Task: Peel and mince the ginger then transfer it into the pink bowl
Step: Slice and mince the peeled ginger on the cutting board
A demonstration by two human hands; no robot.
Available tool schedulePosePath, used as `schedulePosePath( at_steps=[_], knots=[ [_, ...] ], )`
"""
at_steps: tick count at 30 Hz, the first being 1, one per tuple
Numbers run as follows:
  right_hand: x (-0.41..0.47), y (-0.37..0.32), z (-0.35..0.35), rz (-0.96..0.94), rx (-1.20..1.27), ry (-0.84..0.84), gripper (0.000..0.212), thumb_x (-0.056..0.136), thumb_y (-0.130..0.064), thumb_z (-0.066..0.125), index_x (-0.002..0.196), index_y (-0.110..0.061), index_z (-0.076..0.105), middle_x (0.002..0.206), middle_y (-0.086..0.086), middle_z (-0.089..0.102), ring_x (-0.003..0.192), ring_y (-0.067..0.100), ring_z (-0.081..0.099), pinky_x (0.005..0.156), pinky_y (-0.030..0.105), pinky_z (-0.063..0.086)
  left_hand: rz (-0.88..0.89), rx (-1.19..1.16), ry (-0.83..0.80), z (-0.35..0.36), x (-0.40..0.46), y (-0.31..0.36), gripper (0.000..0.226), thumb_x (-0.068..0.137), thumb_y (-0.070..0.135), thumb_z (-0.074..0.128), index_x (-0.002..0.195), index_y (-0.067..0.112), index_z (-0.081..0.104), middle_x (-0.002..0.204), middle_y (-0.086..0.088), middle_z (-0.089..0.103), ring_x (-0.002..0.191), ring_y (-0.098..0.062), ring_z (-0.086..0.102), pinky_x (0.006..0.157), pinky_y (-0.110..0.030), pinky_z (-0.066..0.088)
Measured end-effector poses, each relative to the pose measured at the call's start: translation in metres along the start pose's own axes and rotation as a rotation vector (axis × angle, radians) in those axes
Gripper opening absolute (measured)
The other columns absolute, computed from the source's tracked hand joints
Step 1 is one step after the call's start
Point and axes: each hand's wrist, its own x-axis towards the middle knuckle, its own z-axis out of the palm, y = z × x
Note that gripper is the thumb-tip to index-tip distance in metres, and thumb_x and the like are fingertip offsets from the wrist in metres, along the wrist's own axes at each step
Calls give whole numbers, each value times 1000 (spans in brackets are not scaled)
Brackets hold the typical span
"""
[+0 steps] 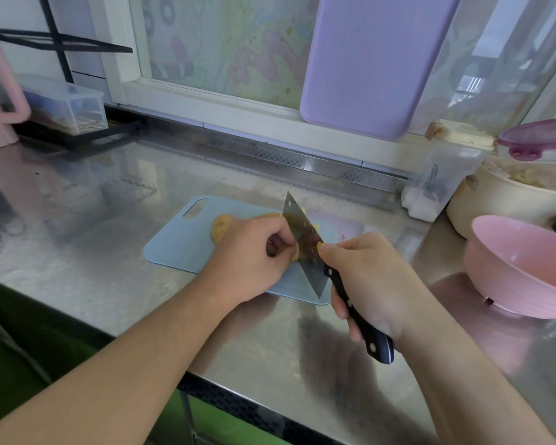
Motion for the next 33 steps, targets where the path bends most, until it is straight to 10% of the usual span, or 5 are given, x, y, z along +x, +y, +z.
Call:
schedulePosePath(
  at_steps=[33],
  knots=[
    [-5, -1, 1, 11, -69, -39, 35, 109, -26, 38, 96, 1, 58, 47, 17, 55, 25, 25, 45, 39, 22, 38, -24, 0, 29, 0, 1, -4, 15, 83, 13, 82, 76, 24, 73, 76, 10, 73, 72, -7, 70, 75, -36, 59]
  ],
)
